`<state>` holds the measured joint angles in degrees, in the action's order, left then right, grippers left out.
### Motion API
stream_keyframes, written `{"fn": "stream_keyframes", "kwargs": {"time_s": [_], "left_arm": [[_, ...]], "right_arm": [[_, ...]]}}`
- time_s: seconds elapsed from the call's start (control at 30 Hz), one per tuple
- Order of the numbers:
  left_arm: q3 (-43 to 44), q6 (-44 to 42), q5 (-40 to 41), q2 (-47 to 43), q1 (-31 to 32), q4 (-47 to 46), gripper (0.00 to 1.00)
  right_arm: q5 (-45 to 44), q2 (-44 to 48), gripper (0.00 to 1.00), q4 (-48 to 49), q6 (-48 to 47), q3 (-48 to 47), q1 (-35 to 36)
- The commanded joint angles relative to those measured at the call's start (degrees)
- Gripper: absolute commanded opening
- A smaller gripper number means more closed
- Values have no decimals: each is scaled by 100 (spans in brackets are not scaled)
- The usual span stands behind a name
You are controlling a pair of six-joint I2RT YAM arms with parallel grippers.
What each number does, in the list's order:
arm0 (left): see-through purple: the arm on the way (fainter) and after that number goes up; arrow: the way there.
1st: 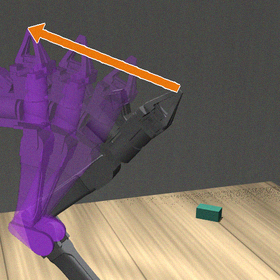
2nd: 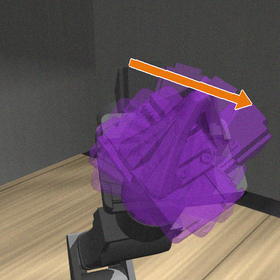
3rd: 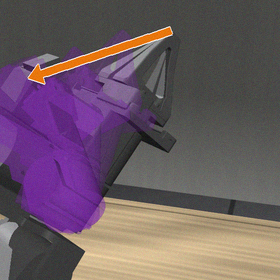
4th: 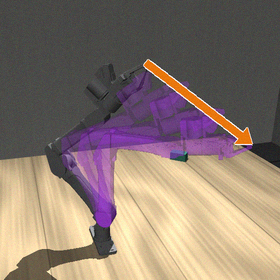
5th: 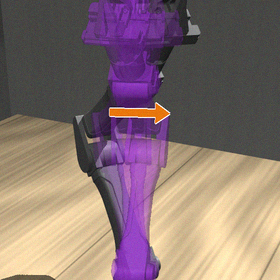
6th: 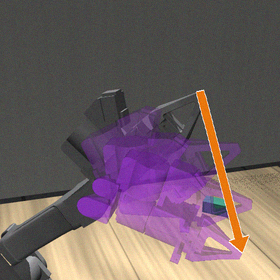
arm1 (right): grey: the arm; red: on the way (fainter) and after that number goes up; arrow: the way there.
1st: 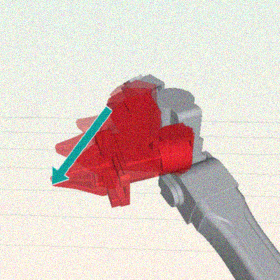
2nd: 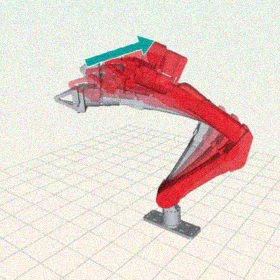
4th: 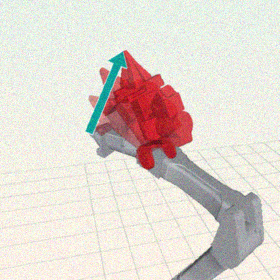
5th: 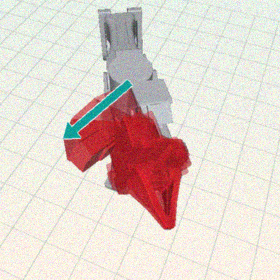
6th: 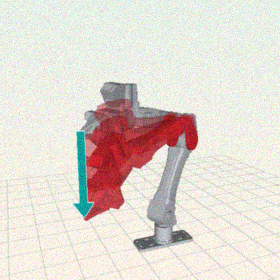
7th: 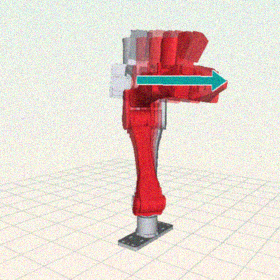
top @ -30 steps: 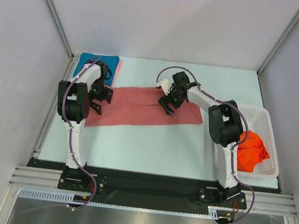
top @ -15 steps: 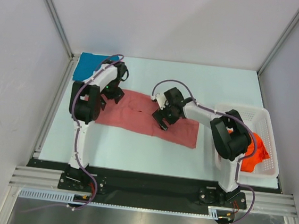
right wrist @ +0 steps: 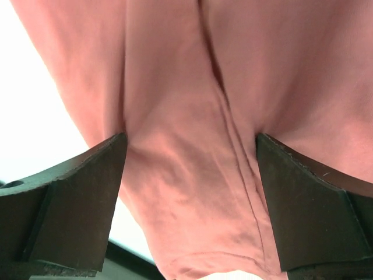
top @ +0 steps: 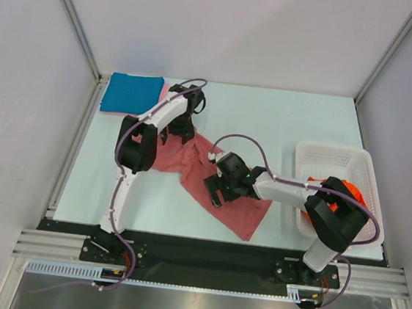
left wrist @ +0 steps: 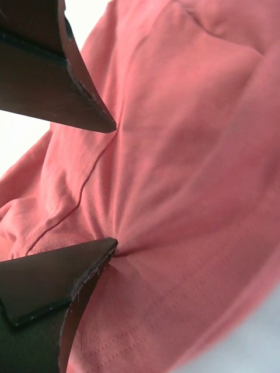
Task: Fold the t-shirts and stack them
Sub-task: Fold the tshirt
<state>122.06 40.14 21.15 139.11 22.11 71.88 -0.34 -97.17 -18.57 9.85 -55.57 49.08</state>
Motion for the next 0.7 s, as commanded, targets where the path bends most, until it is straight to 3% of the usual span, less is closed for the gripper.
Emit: {"fn": "stream_keyframes", "kwargs": {"time_s": [0.0, 0.13, 0.3, 0.43, 0.57, 0.67], "left_arm": [[309, -550, -1508, 828, 575, -956, 81], [686, -1314, -2218, 1117, 698, -1193, 81], [916, -2254, -2440, 1268, 1040, -1009, 81], [426, -2825, -2352, 953, 1138, -1184, 81], [-576, -3047, -1667, 153, 1068, -1632, 84], [-413, -3074, -1482, -296, 927, -1582, 84]], "right_arm": [[342, 30, 96, -1193, 1553, 678, 488], [255, 373, 96, -974, 2406, 925, 883], [200, 85, 97, -842, 2706, 706, 1762], [341, -162, 97, -648, 2759, 443, 2456], [359, -338, 97, -683, 2812, 47, 2852], [438, -251, 97, -674, 2760, -76, 2914]]}}
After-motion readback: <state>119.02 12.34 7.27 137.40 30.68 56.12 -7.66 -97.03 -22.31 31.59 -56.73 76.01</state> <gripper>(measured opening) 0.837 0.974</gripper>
